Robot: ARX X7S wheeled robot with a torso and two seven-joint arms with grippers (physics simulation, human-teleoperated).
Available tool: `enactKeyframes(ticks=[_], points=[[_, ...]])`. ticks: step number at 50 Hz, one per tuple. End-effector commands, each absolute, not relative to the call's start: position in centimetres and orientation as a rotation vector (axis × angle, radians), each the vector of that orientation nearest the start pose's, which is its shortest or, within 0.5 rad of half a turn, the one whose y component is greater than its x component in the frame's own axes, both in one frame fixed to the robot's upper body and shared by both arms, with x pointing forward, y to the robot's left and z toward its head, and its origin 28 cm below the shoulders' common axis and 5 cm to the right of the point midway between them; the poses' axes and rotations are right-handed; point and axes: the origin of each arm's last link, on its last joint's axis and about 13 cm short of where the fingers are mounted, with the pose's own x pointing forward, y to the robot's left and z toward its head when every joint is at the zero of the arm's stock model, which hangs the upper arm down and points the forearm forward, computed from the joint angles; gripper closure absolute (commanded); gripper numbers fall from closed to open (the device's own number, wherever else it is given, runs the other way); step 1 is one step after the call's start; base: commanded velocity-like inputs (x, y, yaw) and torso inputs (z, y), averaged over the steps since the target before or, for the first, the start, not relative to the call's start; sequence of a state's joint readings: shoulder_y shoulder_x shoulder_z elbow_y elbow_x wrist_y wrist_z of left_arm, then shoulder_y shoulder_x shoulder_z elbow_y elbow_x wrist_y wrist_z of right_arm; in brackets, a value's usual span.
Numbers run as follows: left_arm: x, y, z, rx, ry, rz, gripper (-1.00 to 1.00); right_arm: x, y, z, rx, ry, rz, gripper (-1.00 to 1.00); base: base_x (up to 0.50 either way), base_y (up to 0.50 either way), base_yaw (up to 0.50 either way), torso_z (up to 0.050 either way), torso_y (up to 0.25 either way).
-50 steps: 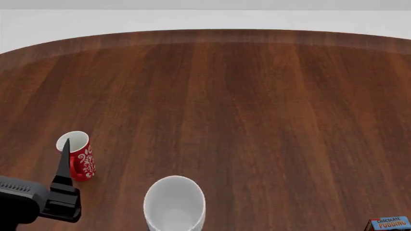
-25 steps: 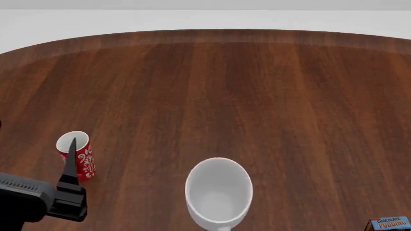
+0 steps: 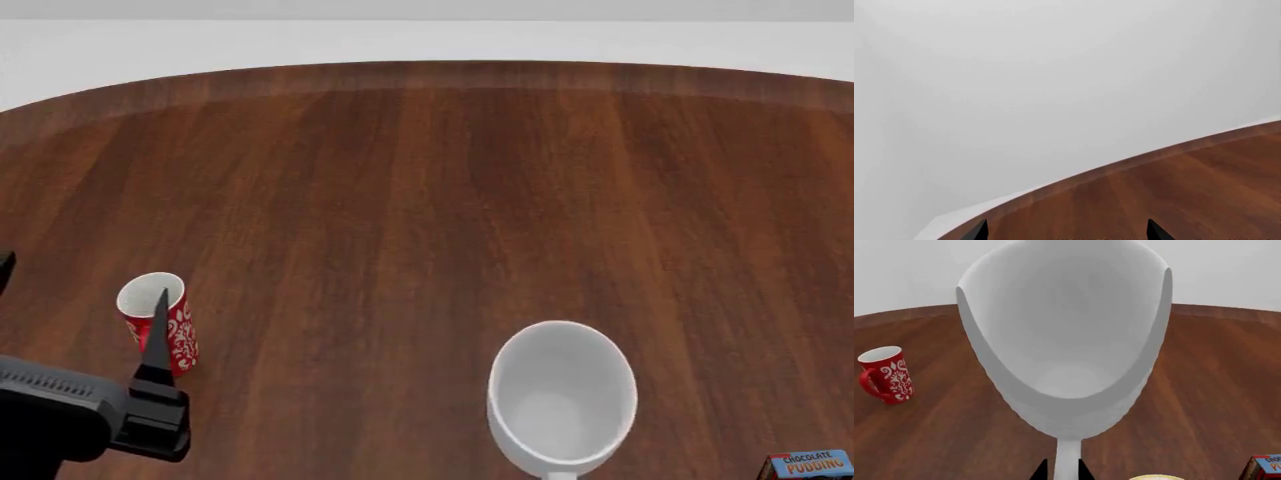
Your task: Put the white mug on the plate.
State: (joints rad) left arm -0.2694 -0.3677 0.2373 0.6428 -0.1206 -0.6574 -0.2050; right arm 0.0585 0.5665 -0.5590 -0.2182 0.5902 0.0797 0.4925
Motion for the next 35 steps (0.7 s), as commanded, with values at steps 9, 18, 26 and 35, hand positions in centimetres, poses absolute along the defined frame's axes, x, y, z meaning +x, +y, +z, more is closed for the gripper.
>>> enactKeyframes(ticks=[9,18,26,35], points=[[22.6,21.9,15.0,0.288,-0.212,-0.067,-1.00,18.1,-13.3,4.1,0.000,0.118,-0.040,1.00,0.00,0.00,0.00,0.000,0.000],[22.7,21.9,14.9,0.286,-0.207,-0.068,-1.00,18.4,-13.9,3.6,0.004,0.132,-0.072,1.00,0.00,0.00,0.00,0.000,0.000],[22.7,21.8,14.9,0.287,-0.207,-0.072,-1.00,18.4,-14.4,3.6,0.003,0.139,-0.101,1.00,0.00,0.00,0.00,0.000,0.000],[22.7,21.8,15.0,0.288,-0.208,-0.070,-1.00,18.5,-14.8,3.1,0.019,0.153,-0.130,1.00,0.00,0.00,0.00,0.000,0.001]])
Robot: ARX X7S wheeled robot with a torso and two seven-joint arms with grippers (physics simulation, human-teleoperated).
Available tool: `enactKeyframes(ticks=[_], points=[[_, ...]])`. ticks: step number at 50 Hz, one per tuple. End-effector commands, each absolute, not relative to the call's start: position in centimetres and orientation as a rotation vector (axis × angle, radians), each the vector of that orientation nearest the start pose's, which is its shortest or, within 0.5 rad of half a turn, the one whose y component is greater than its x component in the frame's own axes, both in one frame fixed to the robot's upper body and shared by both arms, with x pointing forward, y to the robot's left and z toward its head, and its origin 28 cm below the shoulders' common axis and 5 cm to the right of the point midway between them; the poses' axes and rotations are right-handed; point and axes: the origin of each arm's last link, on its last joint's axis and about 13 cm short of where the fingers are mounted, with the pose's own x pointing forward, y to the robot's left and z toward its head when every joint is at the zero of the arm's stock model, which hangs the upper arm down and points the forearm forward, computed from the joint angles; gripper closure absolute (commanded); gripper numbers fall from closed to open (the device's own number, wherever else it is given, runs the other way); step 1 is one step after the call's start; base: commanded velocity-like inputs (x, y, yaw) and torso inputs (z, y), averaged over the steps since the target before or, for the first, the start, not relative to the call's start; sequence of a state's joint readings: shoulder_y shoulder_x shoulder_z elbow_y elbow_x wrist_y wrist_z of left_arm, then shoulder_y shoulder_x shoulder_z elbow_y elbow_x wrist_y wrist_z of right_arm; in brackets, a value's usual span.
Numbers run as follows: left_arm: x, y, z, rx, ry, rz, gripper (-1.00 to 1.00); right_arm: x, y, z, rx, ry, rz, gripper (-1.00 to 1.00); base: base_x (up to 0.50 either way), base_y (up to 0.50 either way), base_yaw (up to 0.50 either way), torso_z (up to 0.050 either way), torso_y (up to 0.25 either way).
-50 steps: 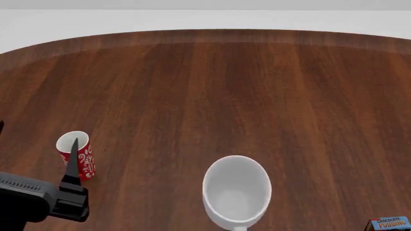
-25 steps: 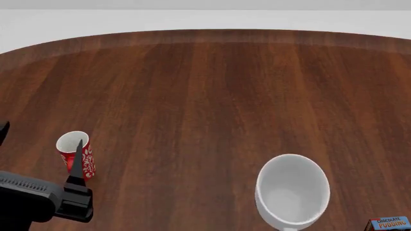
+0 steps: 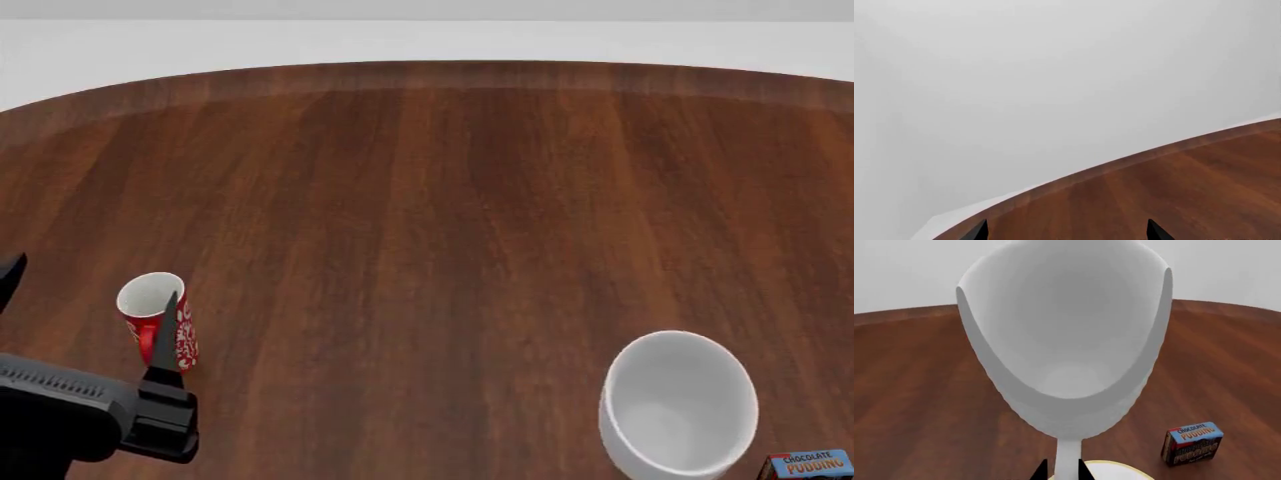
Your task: Put the white mug on the plate.
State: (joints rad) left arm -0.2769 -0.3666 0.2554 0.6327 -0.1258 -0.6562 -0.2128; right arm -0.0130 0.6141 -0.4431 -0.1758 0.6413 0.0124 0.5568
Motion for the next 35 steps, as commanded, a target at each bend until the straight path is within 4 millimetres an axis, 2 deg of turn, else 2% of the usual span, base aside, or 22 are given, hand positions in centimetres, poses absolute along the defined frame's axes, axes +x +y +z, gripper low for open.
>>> enactKeyframes(ticks=[1,21,35], points=[[22.7,21.8,15.0,0.289,-0.208,-0.069,-1.00,18.4,-14.8,3.2,0.023,0.154,-0.131,1.00,0.00,0.00,0.00,0.000,0.000],[22.8,21.9,14.6,0.282,-0.201,-0.061,-1.00,15.0,-15.4,3.1,-0.010,0.245,-0.175,1.00,0.00,0.00,0.00,0.000,0.000],[23.0,21.7,14.4,0.284,-0.195,-0.062,-1.00,14.2,-15.4,3.1,-0.012,0.269,-0.183,1.00,0.00,0.00,0.00,0.000,0.000]])
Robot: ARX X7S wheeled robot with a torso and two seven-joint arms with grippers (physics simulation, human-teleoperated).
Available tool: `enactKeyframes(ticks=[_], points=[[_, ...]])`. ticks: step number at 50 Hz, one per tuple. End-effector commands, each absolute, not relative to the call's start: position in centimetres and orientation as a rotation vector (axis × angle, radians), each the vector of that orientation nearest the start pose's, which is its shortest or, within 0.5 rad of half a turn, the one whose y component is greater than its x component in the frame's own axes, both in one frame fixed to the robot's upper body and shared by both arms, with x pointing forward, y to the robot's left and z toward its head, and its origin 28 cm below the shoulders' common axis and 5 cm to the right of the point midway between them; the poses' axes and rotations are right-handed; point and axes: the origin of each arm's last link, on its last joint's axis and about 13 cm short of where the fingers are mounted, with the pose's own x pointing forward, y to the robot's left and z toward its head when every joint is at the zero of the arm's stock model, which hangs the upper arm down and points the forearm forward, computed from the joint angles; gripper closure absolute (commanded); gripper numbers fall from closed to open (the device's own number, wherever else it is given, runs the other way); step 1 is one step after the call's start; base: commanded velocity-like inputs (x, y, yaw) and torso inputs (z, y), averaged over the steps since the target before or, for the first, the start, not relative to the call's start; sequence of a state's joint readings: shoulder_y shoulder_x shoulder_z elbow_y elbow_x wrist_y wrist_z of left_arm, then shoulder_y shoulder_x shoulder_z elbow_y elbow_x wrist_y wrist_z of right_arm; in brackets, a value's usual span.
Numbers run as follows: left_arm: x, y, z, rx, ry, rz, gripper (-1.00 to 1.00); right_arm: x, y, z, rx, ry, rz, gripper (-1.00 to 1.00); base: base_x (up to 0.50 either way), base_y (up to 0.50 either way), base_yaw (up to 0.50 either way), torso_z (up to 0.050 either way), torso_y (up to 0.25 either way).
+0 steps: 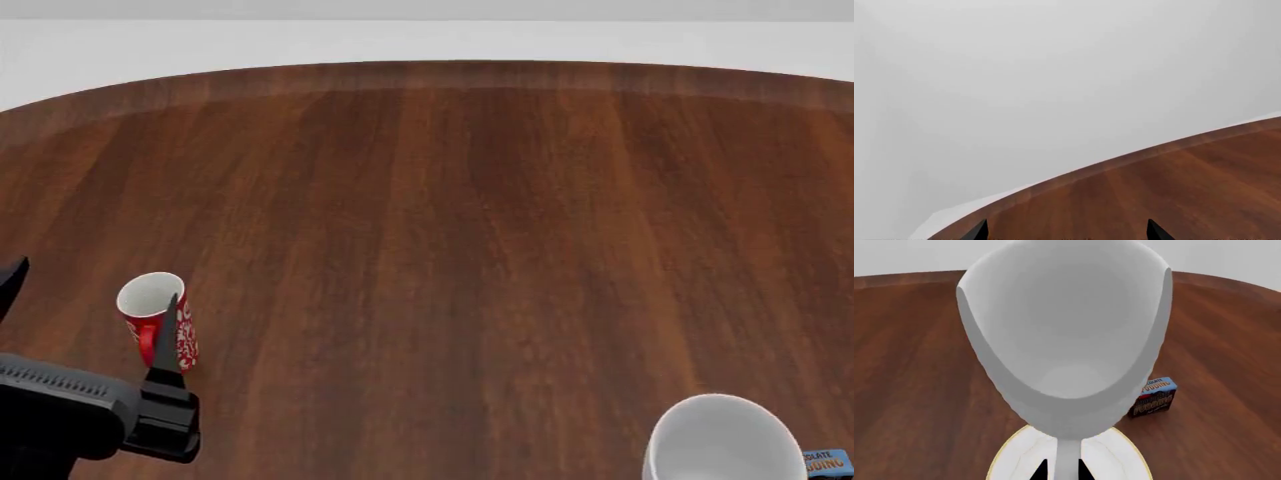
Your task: Put the white mug on the plate.
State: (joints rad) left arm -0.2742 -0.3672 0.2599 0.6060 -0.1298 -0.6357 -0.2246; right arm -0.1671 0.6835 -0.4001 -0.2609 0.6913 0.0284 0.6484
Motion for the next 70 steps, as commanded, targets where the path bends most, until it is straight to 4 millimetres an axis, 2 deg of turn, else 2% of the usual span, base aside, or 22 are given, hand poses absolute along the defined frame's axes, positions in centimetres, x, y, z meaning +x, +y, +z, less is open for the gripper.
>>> enactKeyframes(ticks=[1,15,24,32,47,70], points=[[23.1,21.8,14.4,0.284,-0.195,-0.062,-1.00,14.1,-15.4,3.1,-0.008,0.273,-0.180,1.00,0.00,0.00,0.00,0.000,0.000],[23.1,21.8,14.3,0.284,-0.193,-0.062,-1.00,13.4,-14.9,3.1,0.003,0.324,-0.149,1.00,0.00,0.00,0.00,0.000,0.001],[23.1,21.8,14.1,0.280,-0.193,-0.062,-1.00,13.5,-15.0,2.1,0.019,0.365,-0.154,1.00,0.00,0.00,0.00,0.000,0.000],[23.0,21.9,14.2,0.281,-0.195,-0.058,-1.00,12.6,-14.9,1.2,0.036,0.412,-0.168,1.00,0.00,0.00,0.00,0.000,0.000],[23.1,21.8,14.1,0.280,-0.194,-0.060,-1.00,11.9,-15.3,0.6,0.020,0.447,-0.188,1.00,0.00,0.00,0.00,0.000,0.000],[22.9,21.8,13.9,0.278,-0.190,-0.062,-1.00,13.1,-15.5,-1.3,0.031,0.470,-0.192,1.00,0.00,0.00,0.00,0.000,0.000]])
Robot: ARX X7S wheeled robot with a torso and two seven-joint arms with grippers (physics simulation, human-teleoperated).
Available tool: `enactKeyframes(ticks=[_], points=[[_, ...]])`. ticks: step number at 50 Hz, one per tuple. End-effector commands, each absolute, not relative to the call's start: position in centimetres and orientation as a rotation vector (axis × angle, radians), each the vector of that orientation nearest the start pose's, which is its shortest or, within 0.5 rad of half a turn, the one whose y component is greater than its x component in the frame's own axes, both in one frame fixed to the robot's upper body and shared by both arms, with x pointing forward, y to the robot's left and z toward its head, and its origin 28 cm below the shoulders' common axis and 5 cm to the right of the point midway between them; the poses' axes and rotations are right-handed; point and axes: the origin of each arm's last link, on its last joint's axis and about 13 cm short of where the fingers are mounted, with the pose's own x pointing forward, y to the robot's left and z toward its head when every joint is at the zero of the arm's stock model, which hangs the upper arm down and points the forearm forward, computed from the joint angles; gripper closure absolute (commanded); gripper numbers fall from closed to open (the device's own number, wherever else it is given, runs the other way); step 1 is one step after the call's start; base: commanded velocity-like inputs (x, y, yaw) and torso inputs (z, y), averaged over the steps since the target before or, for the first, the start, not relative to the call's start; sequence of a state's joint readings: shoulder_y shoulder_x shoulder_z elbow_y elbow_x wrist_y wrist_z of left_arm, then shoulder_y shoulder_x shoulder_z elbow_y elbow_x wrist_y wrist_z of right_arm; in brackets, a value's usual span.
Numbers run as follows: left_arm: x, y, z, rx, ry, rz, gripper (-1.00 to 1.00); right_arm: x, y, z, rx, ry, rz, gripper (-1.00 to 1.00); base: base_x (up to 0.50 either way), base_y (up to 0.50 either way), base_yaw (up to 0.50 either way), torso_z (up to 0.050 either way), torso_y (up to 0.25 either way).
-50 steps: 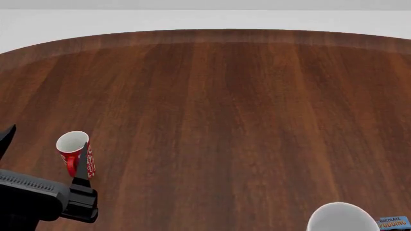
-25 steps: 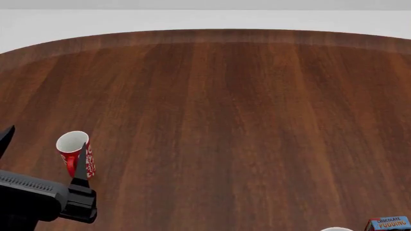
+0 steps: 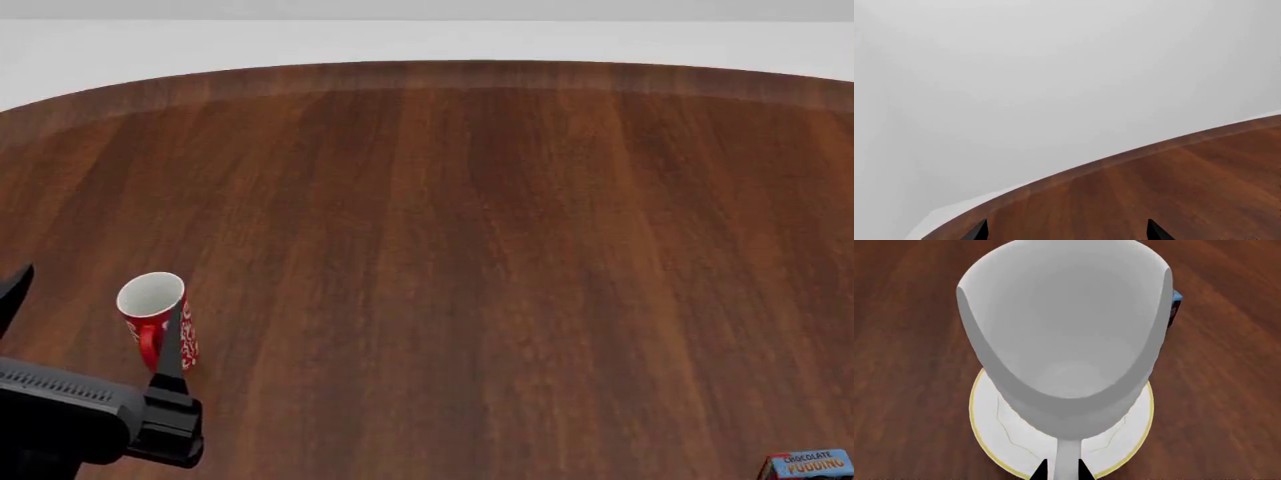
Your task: Put the white mug on the plate.
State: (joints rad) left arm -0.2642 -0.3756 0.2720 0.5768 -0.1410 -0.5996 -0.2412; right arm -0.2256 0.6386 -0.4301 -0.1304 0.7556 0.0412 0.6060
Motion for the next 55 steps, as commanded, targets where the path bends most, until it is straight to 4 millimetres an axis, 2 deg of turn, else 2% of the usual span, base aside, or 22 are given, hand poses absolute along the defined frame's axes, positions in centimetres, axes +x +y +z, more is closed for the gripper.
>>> enactKeyframes(ticks=[1,37,55], points=[[22.9,21.8,13.9,0.278,-0.190,-0.062,-1.00,13.1,-15.6,-1.4,0.031,0.470,-0.193,1.00,0.00,0.00,0.00,0.000,0.000],[23.0,21.8,14.2,0.283,-0.192,-0.063,-1.00,14.6,-15.6,-2.5,0.034,0.491,-0.171,1.00,0.00,0.00,0.00,0.000,0.000],[22.8,21.7,14.2,0.286,-0.191,-0.062,-1.00,15.0,-15.9,-3.7,0.044,0.504,-0.183,1.00,0.00,0.00,0.00,0.000,0.000]])
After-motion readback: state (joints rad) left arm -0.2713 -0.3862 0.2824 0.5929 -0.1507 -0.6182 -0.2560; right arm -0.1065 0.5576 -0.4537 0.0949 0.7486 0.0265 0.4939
